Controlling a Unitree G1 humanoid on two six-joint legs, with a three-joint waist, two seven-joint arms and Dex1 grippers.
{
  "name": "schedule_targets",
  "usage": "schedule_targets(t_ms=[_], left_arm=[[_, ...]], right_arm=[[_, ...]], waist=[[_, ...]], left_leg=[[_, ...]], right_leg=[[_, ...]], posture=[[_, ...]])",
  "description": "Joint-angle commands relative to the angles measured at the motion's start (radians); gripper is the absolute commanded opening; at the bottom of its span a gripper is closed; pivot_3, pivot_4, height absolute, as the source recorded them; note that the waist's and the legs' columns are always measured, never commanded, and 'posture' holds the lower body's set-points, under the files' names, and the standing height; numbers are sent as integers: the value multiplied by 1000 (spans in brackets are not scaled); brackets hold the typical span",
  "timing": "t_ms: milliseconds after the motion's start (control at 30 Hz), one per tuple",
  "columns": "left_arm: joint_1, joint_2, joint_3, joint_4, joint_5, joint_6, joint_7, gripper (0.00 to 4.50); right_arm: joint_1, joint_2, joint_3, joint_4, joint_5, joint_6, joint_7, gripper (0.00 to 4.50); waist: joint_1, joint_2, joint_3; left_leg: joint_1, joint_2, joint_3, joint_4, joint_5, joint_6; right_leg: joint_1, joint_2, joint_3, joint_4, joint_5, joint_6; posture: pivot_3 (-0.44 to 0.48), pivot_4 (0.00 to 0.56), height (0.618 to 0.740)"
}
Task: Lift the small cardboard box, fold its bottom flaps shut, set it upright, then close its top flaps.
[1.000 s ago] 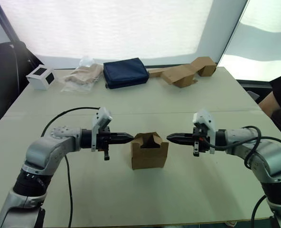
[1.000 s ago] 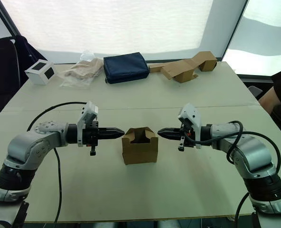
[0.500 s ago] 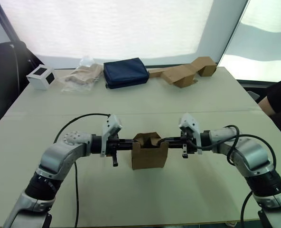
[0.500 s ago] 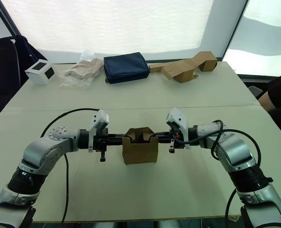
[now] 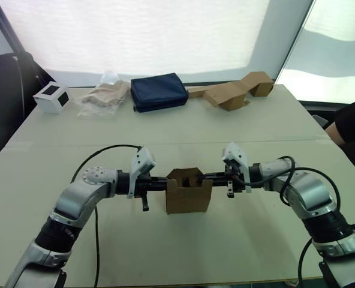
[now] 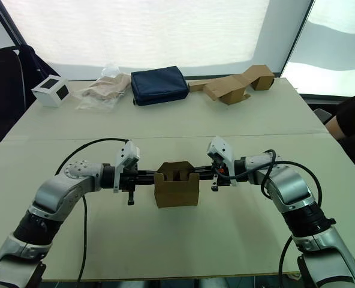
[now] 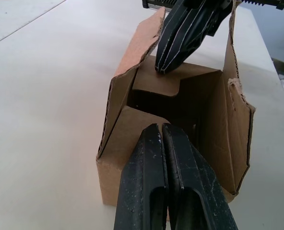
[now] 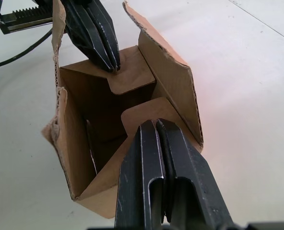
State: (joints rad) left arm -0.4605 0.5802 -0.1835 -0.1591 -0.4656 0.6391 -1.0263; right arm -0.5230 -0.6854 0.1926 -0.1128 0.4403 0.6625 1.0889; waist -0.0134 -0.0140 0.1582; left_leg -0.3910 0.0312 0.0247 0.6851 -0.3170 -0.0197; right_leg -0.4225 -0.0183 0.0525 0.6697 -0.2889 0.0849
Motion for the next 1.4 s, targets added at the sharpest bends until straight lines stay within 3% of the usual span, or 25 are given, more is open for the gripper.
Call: schedule_targets(t_ms=[33, 233, 500, 600, 733, 1000, 1400], left_arm=[[-12, -8, -1, 21, 13, -8, 3, 84], [-31, -1, 26, 23, -24, 19, -20, 84], [-144, 55, 124, 154, -88, 53, -100, 84], [-177, 72, 102, 259, -38, -1, -139, 84], [-214, 43, 29, 462, 87, -152, -171, 84], [-280, -76, -20, 722, 169, -280, -263, 84], [-286, -120, -17, 726, 189, -262, -341, 84]], right_arm=[[-5, 4, -8, -28, 0, -8, 6, 0], [4, 8, -28, -45, 16, 1, -1, 0], [-7, -51, -186, -132, 126, 89, -18, 0], [7, -122, -204, -188, 108, 93, -16, 0], [-22, -137, -278, -307, 243, 199, -52, 0], [91, -143, -168, -592, 309, 297, -146, 0], [76, -108, -36, -604, 229, 248, -236, 0]], waist=[[0, 0, 0], [0, 0, 0], [0, 0, 0], [0, 0, 0], [-1, 0, 0], [3, 0, 1], [0, 0, 1]], left_leg=[[0, 0, 0, 0, 0, 0], [0, 0, 0, 0, 0, 0], [0, 0, 0, 0, 0, 0], [-1, 0, 0, 0, 0, 0], [0, 0, 0, 0, 0, 0], [-2, 0, 0, 0, 0, 1], [-2, 0, -1, 0, 0, 1]], right_leg=[[0, 0, 0, 0, 0, 0], [0, 0, 0, 0, 0, 0], [0, 0, 0, 0, 0, 0], [0, 0, 0, -1, 0, 0], [0, 0, 0, -1, 0, 0], [-1, 0, -1, -2, 0, 0], [-1, 1, -1, -1, 0, 0]], posture=[[0, 150, 740], [0, 150, 740], [0, 150, 740], [0, 150, 740], [0, 150, 740], [0, 150, 740], [0, 150, 740]])
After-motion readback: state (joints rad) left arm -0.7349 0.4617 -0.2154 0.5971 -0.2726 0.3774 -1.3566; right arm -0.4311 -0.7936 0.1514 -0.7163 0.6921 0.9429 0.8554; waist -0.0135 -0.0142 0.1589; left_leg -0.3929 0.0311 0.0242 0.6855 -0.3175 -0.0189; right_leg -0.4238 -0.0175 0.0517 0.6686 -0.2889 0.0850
